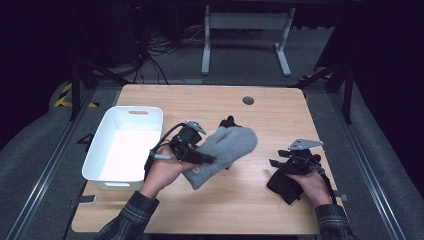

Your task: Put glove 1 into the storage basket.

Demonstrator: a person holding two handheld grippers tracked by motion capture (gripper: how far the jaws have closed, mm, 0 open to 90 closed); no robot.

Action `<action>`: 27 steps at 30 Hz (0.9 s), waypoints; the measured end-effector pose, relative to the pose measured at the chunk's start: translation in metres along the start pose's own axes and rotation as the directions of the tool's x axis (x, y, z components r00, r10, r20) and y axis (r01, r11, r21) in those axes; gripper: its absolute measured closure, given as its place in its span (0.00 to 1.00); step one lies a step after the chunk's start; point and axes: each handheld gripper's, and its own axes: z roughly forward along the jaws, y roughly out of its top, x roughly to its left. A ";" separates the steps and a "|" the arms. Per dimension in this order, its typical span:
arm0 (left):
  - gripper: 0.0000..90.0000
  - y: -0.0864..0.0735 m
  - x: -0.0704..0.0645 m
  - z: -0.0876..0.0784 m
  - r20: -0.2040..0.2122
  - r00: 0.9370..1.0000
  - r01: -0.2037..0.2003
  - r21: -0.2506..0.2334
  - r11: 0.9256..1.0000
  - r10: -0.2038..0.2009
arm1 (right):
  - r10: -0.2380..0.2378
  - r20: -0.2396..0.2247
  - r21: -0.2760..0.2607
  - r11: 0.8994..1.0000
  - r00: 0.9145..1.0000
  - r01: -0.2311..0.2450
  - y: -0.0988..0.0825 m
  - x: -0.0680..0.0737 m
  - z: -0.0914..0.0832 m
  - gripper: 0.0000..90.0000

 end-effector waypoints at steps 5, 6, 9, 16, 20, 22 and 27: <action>0.78 -0.001 0.015 -0.023 -0.040 0.999 0.031 -0.025 0.999 -0.032 | -0.002 -0.005 0.000 1.000 1.000 0.002 0.000 0.000 0.000 0.49; 0.78 -0.002 0.017 -0.027 -0.048 0.998 0.037 -0.029 0.999 -0.039 | -0.002 -0.005 0.001 1.000 1.000 0.002 0.000 0.000 0.000 0.49; 0.78 -0.006 0.025 -0.041 -0.071 0.995 0.060 -0.048 0.997 -0.064 | -0.001 -0.005 0.002 1.000 1.000 0.001 0.000 0.000 0.001 0.49; 0.78 -0.020 0.043 -0.077 -0.117 0.985 0.115 -0.107 0.988 -0.127 | -0.002 -0.006 0.000 1.000 1.000 0.002 0.000 0.000 0.001 0.49; 0.78 -0.033 0.054 -0.095 -0.144 0.975 0.148 -0.137 0.980 -0.167 | -0.003 -0.006 0.000 1.000 1.000 0.003 0.000 0.000 0.001 0.49; 0.78 -0.040 0.060 -0.104 -0.154 0.970 0.166 -0.151 0.975 -0.189 | -0.004 -0.005 0.002 1.000 1.000 0.004 0.000 0.000 0.001 0.49; 0.78 -0.061 0.073 -0.122 -0.180 0.951 0.218 -0.185 0.958 -0.251 | -0.005 -0.003 0.004 1.000 1.000 0.005 0.000 0.001 0.002 0.49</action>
